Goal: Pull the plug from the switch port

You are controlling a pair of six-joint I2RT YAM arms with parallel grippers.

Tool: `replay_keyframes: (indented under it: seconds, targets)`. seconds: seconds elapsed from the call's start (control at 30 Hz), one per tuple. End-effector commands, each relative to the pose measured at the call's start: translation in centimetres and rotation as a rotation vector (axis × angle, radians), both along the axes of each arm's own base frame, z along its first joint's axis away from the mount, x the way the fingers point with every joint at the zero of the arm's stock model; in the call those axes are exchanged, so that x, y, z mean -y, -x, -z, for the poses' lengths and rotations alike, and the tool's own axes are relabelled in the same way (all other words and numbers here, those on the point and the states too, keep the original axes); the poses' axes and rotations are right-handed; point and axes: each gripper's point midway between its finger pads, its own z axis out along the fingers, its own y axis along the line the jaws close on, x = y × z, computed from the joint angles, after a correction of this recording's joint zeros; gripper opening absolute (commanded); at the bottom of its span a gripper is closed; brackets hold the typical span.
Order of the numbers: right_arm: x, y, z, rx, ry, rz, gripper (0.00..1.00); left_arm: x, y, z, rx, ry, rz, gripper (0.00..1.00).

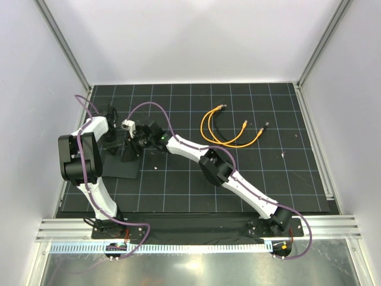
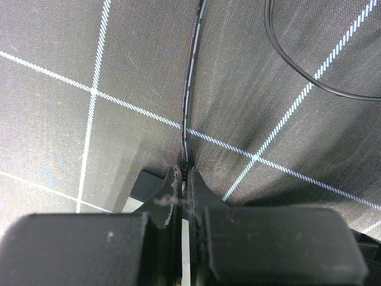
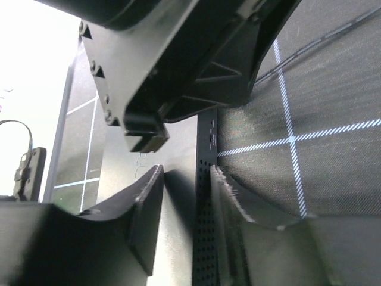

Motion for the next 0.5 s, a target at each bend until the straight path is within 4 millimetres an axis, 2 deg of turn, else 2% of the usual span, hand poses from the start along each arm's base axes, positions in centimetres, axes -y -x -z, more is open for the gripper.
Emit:
replay_keyframes:
  seconds: [0.0,0.03,0.23,0.47]
  targets:
    - [-0.8,2.1,-1.3,-0.039,-0.066,-0.098,0.40,2.5,0.0,1.9,-0.006,0.128,-0.006,0.00]
    - [-0.8,2.3,-1.0,-0.046,-0.064,-0.104,0.35,2.7,0.0,2.0,-0.005,0.136,-0.006,0.00]
    - [-1.0,3.6,-0.9,-0.052,-0.071,-0.153,0.17,3.3,-0.6,2.3,0.009,0.169,-0.016,0.00]
    - [-1.5,6.4,-1.2,-0.061,-0.068,-0.230,0.11,3.6,-1.4,2.0,0.052,0.189,-0.032,0.00]
